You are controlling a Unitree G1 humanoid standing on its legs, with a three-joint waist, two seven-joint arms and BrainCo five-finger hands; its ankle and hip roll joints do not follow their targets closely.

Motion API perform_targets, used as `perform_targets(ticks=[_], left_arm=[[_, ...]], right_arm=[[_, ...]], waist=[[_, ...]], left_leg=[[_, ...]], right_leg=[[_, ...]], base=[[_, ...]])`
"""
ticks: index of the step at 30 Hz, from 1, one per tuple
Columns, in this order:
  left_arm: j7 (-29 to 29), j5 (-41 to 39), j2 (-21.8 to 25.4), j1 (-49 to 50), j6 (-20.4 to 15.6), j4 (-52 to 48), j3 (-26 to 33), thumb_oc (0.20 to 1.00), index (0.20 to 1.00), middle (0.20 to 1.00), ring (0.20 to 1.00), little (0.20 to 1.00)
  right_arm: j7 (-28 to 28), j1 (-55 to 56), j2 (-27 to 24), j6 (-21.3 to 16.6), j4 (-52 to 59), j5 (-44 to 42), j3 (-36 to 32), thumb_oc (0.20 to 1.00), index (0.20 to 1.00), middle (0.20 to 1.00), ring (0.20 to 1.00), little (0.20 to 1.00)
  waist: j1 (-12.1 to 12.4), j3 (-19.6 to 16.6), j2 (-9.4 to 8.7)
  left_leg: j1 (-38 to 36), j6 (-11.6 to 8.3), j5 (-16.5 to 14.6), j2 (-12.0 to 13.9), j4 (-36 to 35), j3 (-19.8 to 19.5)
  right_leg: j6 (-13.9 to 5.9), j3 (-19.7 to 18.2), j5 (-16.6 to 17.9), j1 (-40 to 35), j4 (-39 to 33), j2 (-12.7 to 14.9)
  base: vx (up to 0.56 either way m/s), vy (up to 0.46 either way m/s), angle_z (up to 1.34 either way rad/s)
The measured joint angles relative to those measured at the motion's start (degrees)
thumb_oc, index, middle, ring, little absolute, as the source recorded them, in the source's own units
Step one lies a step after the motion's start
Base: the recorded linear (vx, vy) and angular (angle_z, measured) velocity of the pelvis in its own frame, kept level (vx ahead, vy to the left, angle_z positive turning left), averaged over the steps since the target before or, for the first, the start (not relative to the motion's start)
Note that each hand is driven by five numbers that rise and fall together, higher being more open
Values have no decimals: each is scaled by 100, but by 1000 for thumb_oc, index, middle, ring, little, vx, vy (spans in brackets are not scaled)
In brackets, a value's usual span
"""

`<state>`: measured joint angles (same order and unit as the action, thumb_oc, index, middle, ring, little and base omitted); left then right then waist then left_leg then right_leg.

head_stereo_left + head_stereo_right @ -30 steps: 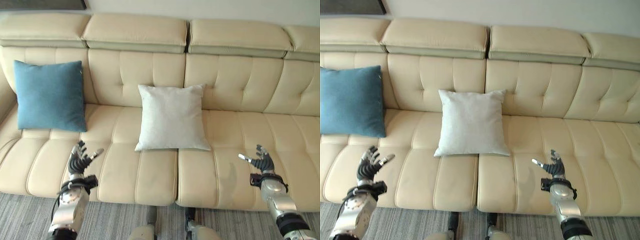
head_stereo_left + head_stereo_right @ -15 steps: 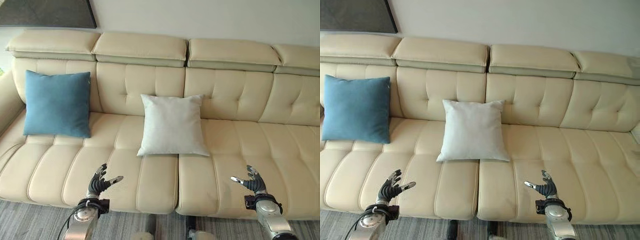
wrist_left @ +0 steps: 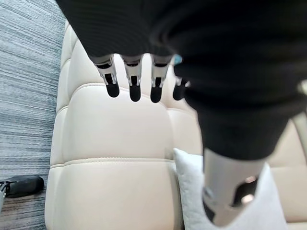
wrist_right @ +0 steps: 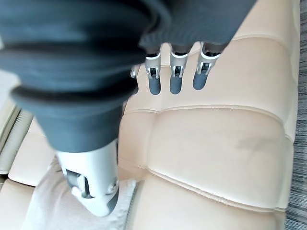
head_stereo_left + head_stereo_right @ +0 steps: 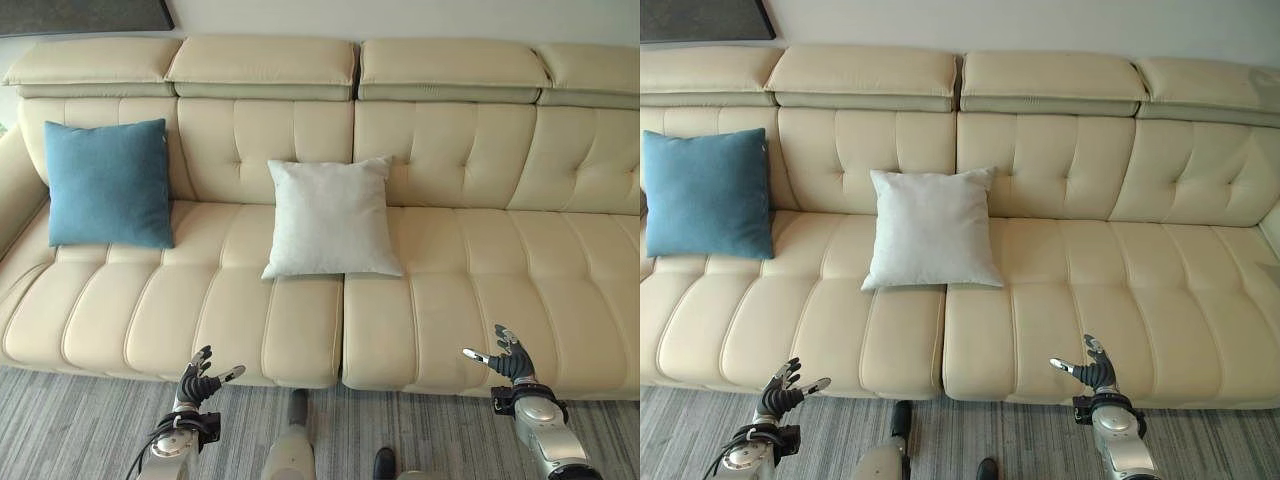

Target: Pick up all the scattered cushions and arrange them neatly on the sofa.

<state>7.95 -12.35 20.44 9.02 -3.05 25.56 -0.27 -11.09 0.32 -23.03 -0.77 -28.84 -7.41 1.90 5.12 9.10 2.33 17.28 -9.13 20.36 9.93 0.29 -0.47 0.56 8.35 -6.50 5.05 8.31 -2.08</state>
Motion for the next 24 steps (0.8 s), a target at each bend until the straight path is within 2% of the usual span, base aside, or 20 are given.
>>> perform_targets(ticks=[1,2,3,4,5,6,7,8,9,10,12,14,16,19,22,24], left_arm=[[5,0,8,-115,0,-6,0,1000,1000,1000,1000,1000],[27,-1,-3,-208,-5,-5,-47,1000,1000,1000,1000,1000],[23,-1,11,-234,0,6,-128,1000,1000,1000,1000,1000],[15,-1,65,-227,0,-22,-172,1000,1000,1000,1000,1000],[10,-1,58,-237,-7,-34,-174,1000,1000,1000,1000,1000],[0,-1,28,-252,-8,-51,-174,1000,1000,1000,1000,1000],[-2,-2,-11,-253,-7,-54,-167,1000,1000,1000,1000,1000],[-27,0,-40,-283,4,-34,-198,1000,1000,1000,1000,1000],[-53,0,-62,-278,13,-31,-203,1000,1000,1000,1000,1000],[-69,1,-125,-238,6,-49,-223,1000,1000,1000,1000,1000],[-82,4,-115,-307,6,-60,-232,1000,1000,1000,1000,1000],[-102,5,-104,-291,11,-75,-233,1000,1000,1000,1000,1000],[-124,10,-94,-127,24,-103,-232,1000,1000,1000,1000,1000],[-151,15,-16,117,106,-146,-224,1000,1000,1000,1000,1000],[-223,35,7,155,128,-167,-252,1000,1000,1000,1000,1000],[-306,233,56,137,131,-207,-381,1000,1000,1000,1000,1000]], right_arm=[[-1,-35,-3,1,9,0,6,1000,1000,1000,1000,1000],[3,-53,-17,1,29,0,90,1000,1000,1000,1000,1000],[4,-30,3,2,35,-1,143,1000,1000,1000,1000,1000],[48,-16,48,2,177,0,231,1000,1000,1000,1000,1000],[52,-14,45,-9,285,0,219,1000,1000,1000,1000,1000],[55,-36,25,-7,284,-1,195,1000,1000,1000,1000,1000],[59,-82,27,6,266,-2,214,1000,1000,1000,1000,1000],[112,-39,91,4,298,-2,196,1000,1000,1000,1000,1000],[128,5,129,5,316,-2,163,1000,1000,1000,1000,1000],[139,90,84,0,362,-3,167,1000,1000,1000,1000,1000],[165,124,154,-5,345,-11,193,1000,1000,1000,1000,1000],[175,125,188,2,348,-13,188,1000,1000,1000,1000,1000],[195,177,239,4,354,-11,185,1000,1000,1000,1000,1000],[252,276,311,6,351,-11,203,1000,1000,1000,1000,1000],[252,320,309,5,356,-11,178,1000,1000,1000,1000,1000],[248,343,336,12,375,-15,131,1000,1000,1000,1000,1000]], waist=[[-24,45,-46],[-58,101,-97],[-126,137,-220],[-151,128,-481],[-240,139,-495],[-321,137,-438],[-344,130,-379],[-386,144,-404],[-491,140,-371],[-593,68,-204],[-631,4,-311],[-639,-37,-339],[-629,-76,-329],[-611,-94,-316],[-661,-109,-319],[-712,-150,-318]], left_leg=[[94,5,178,-31,-2,-100],[126,251,404,-155,34,-214],[158,111,99,-264,286,-183],[94,278,-1092,-628,1135,-55],[-172,388,-1571,-785,1293,-35],[-503,378,-1590,-784,1217,-65],[-742,445,-1918,-776,1216,-76],[-1025,538,-2225,-788,1012,14],[-1280,576,-2267,-730,659,174],[-1575,683,-2136,-629,138,258],[-1673,851,-1896,-780,-242,243],[-1627,935,-1756,-909,-403,256],[-1685,984,-1674,-980,-484,330],[-1804,985,-1676,-1056,-483,483],[-1856,991,-1683,-1068,-486,619],[-1843,999,-1703,-1038,-484,882]], right_leg=[[92,34,-40,131,137,101],[198,253,-4,191,249,231],[380,313,3,195,247,364],[226,215,249,179,71,633],[231,190,322,81,-178,684],[212,163,454,102,-202,656],[142,146,522,124,-165,649],[73,177,582,39,-222,698],[18,275,632,-108,-344,697],[-84,305,617,-180,-364,587],[-209,240,641,-126,-474,703],[-397,164,832,-118,-752,775],[-480,83,1021,-205,-952,842],[-458,-89,1304,-314,-1214,865],[-466,-234,1396,-321,-1279,841],[-517,-450,1454,-154,-1213,810]], base=[[-277,-47,36],[-146,-12,41],[-145,-12,28],[-127,12,30],[-93,36,10],[-79,88,5],[39,141,-11],[30,171,3],[7,154,32],[-47,136,30],[-17,86,17],[-13,124,3],[-44,118,-11],[-58,102,-24],[-90,101,-33],[-118,106,-59]])
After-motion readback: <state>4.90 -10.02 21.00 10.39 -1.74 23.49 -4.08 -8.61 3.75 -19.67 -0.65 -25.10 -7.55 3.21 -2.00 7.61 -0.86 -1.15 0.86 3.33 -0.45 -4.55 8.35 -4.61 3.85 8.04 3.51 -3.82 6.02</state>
